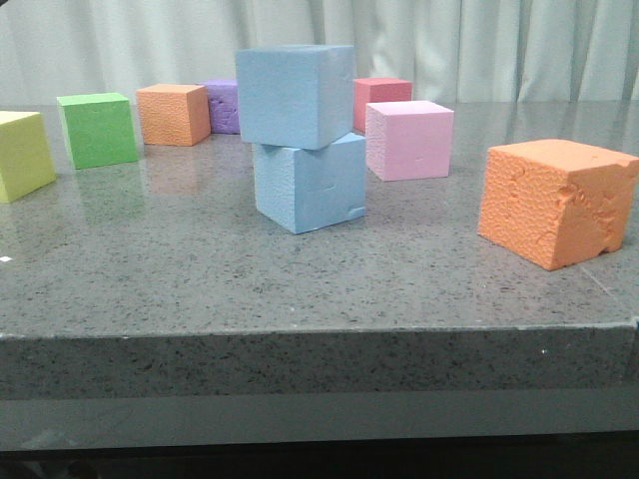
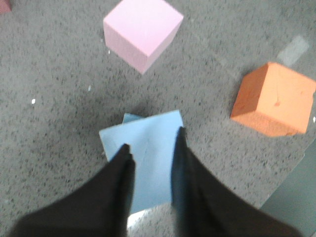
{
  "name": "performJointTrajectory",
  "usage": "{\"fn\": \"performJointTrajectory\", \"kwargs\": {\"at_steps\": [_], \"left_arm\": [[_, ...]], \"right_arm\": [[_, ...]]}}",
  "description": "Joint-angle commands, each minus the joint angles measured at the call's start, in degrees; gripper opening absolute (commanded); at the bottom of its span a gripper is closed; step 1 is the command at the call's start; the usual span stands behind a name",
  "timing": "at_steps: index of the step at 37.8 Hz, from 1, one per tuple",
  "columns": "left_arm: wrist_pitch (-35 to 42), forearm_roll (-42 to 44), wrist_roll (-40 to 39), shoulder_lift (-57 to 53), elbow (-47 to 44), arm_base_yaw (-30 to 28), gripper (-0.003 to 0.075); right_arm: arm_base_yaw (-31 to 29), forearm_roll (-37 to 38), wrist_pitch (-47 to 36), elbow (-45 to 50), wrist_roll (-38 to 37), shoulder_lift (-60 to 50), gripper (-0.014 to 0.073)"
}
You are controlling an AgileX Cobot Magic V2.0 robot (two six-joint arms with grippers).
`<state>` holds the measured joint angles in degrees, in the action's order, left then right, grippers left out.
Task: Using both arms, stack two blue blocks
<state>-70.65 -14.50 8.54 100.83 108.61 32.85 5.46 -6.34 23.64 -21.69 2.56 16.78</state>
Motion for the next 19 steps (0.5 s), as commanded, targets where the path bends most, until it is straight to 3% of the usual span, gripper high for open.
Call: {"fn": "performJointTrajectory", "kwargs": {"at_steps": [1, 3, 19], "left_arm": [[-2.0, 0.1, 0.0, -3.2, 1.9, 0.4, 0.0013], [-2.4, 0.2, 0.0, -3.3, 1.9, 0.4, -0.0019], [-2.4, 3.2, 0.0, -10.1, 1.8, 0.3, -0.0020]], "right_arm": [[-0.3, 0.2, -4.7, -1.4, 0.5, 0.6, -0.0067], [-0.3, 0.2, -4.7, -1.4, 0.5, 0.6, -0.0067], [-0.3, 0.2, -4.7, -1.4, 0.5, 0.6, -0.0067]]}}
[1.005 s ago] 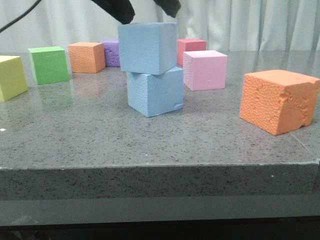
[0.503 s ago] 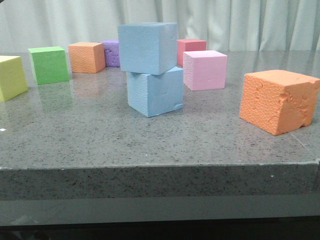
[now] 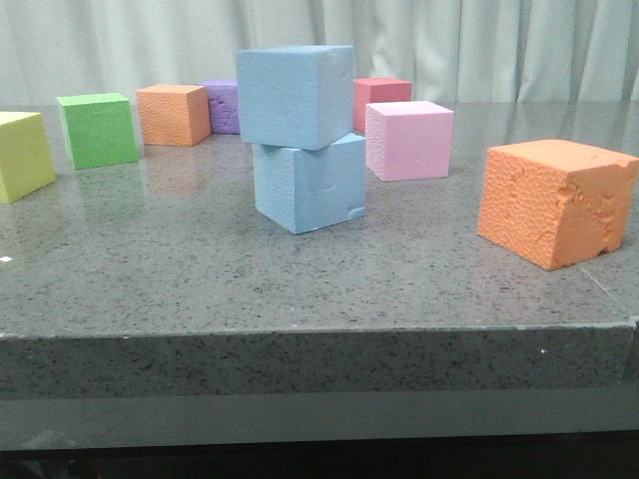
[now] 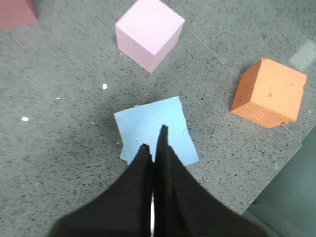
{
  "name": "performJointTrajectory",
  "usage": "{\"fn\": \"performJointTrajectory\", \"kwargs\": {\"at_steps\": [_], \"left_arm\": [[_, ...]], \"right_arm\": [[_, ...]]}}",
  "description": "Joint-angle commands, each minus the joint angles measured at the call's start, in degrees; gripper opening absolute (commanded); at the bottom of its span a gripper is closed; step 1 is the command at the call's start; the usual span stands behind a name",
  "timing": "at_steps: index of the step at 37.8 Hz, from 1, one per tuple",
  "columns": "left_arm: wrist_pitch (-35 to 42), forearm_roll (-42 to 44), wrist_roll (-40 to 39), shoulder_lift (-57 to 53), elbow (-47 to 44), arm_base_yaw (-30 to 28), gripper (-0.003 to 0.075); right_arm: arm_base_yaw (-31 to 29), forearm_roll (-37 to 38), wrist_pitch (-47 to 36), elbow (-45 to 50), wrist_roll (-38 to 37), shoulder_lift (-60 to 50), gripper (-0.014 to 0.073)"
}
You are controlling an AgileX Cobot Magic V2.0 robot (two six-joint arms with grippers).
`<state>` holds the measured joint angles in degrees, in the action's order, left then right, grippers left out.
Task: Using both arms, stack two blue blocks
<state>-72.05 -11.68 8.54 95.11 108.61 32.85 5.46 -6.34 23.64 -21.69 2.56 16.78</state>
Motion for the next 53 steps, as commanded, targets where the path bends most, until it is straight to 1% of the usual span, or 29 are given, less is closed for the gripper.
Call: {"fn": "performJointTrajectory", "kwargs": {"at_steps": [1, 7, 12, 15, 18, 34, 40, 46, 53], "left_arm": [[-1.0, 0.6, 0.0, -5.0, 1.7, 0.3, -0.0020], [-1.0, 2.0, 0.0, -8.8, -1.0, 0.3, -0.0020], [0.1, 4.9, 0.3, -13.0, -6.6, 0.3, -0.0020], [3.3, 7.4, 0.3, -16.3, -11.3, 0.3, -0.0020], [8.1, 9.0, 0.3, -19.9, -16.6, 0.3, -0.0020], [30.7, 9.3, 0.3, -41.9, -43.6, 0.3, -0.0020], [36.6, 10.0, 0.3, -49.7, -51.1, 0.3, -0.0020], [41.4, 10.0, 0.3, -59.7, -58.6, 0.3, -0.0020], [44.4, 9.6, 0.3, -72.5, -66.8, 0.3, -0.0020]], "right_arm": [[-0.3, 0.2, -4.7, -1.4, 0.5, 0.6, -0.0067], [-0.3, 0.2, -4.7, -1.4, 0.5, 0.6, -0.0067], [-0.3, 0.2, -4.8, -1.4, 0.5, 0.6, -0.0067], [-0.3, 0.2, -4.8, -1.4, 0.5, 0.6, -0.0067], [-0.3, 0.2, -4.8, -1.4, 0.5, 0.6, -0.0067], [-0.3, 0.2, -4.8, -1.4, 0.5, 0.6, -0.0067], [-0.3, 0.2, -4.8, -1.4, 0.5, 0.6, -0.0067], [-0.3, -3.8, -4.9, -1.4, 0.5, 0.6, -0.0067], [-0.3, -3.7, -4.8, -1.4, 0.5, 0.6, -0.0067]]}}
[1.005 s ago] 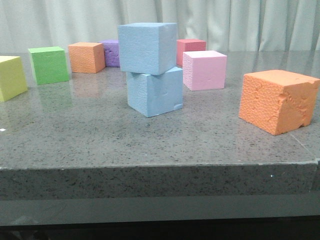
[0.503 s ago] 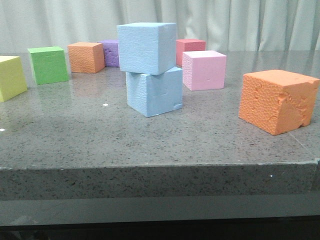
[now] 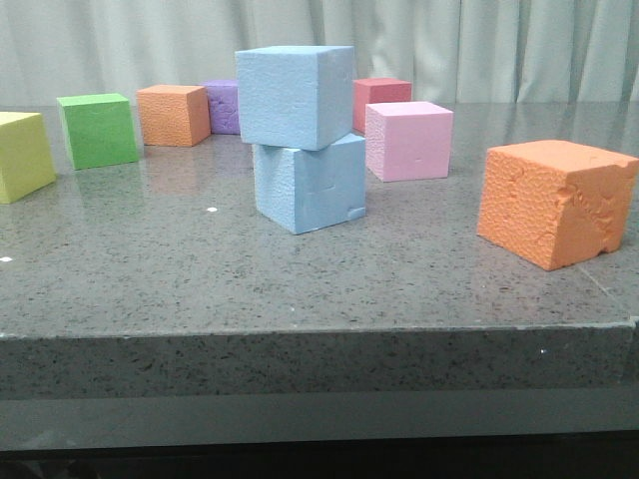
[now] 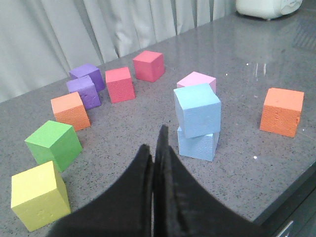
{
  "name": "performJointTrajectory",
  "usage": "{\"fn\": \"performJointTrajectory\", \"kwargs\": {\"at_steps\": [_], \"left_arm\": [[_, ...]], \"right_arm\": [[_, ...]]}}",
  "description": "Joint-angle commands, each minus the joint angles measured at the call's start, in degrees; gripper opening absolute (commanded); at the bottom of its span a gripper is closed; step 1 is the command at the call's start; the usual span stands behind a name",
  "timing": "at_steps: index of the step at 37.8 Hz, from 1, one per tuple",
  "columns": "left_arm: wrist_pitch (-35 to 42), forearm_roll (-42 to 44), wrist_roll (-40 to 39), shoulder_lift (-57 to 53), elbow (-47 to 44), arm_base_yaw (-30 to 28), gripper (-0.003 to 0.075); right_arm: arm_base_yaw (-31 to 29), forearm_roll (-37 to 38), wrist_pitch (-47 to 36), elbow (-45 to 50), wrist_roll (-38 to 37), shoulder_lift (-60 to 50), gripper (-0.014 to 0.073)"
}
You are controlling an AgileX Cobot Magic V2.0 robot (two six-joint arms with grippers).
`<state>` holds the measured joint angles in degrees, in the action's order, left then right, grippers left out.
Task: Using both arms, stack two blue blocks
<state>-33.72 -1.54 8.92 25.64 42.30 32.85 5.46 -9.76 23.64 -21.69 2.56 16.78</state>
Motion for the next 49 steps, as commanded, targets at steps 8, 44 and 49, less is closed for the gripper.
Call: {"fn": "performJointTrajectory", "kwargs": {"at_steps": [8, 44, 49], "left_arm": [[5.8, -3.0, -0.1, -13.5, -3.9, 0.3, -0.0020], [5.7, -4.1, -0.1, -20.4, -5.2, 0.3, -0.0020], [5.6, -4.0, -0.1, -20.4, -5.2, 0.3, -0.0020]], "right_arm": [[-0.3, -0.3, -4.8, -1.4, 0.5, 0.6, -0.0067], [-0.3, -0.3, -4.5, -1.4, 0.5, 0.6, -0.0067], [-0.3, -0.3, -4.4, -1.4, 0.5, 0.6, -0.0067]]}}
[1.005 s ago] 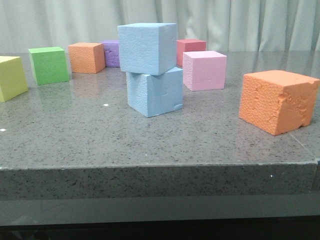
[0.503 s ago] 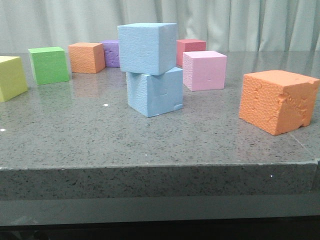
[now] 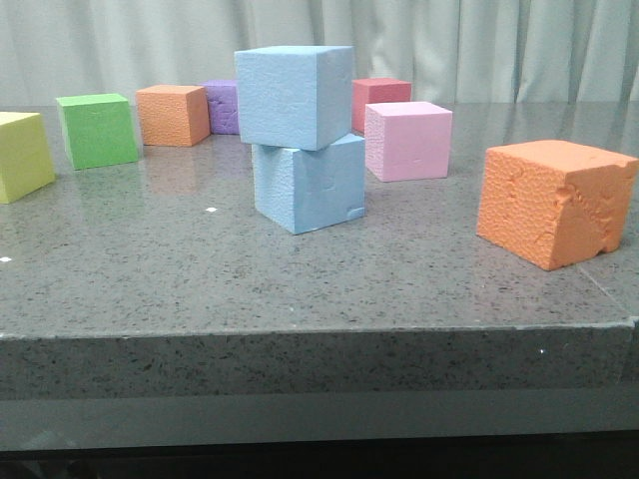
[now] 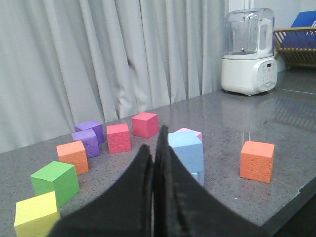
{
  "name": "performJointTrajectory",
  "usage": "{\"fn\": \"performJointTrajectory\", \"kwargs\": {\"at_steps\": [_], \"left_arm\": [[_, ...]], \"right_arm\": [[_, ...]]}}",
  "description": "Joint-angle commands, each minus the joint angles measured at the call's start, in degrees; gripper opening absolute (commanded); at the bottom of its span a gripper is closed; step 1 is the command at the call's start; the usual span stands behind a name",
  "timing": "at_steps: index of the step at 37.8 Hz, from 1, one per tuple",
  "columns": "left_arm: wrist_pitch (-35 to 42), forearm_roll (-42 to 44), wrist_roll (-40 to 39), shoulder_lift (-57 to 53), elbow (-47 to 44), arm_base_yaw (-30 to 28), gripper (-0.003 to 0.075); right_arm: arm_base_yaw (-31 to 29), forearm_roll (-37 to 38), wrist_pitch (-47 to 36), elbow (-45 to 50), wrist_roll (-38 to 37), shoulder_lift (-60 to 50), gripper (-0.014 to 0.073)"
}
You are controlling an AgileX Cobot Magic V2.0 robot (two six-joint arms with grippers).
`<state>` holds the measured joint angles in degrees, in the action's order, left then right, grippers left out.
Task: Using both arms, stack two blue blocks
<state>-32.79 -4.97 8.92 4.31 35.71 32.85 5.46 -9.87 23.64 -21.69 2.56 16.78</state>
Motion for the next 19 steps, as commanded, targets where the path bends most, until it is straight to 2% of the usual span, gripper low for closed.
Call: {"fn": "performJointTrajectory", "kwargs": {"at_steps": [1, 12, 15, 19], "left_arm": [[4.6, -0.6, -0.1, 0.9, 1.3, 0.3, -0.0020], [6.4, -0.4, -0.1, 0.3, -3.3, -0.2, -0.0020], [8.6, -0.4, -0.4, -1.2, -5.7, -2.1, -0.0020], [10.3, 0.3, -4.9, -3.5, -9.1, -6.8, -0.0020]], "right_arm": [[-0.3, -0.2, -4.4, -1.4, 0.5, 0.6, -0.0067], [-0.3, -0.2, -4.4, -1.4, 0.5, 0.6, -0.0067], [-0.3, -0.2, -4.4, -1.4, 0.5, 0.6, -0.0067], [-0.3, -0.2, -4.4, -1.4, 0.5, 0.6, -0.0067]]}}
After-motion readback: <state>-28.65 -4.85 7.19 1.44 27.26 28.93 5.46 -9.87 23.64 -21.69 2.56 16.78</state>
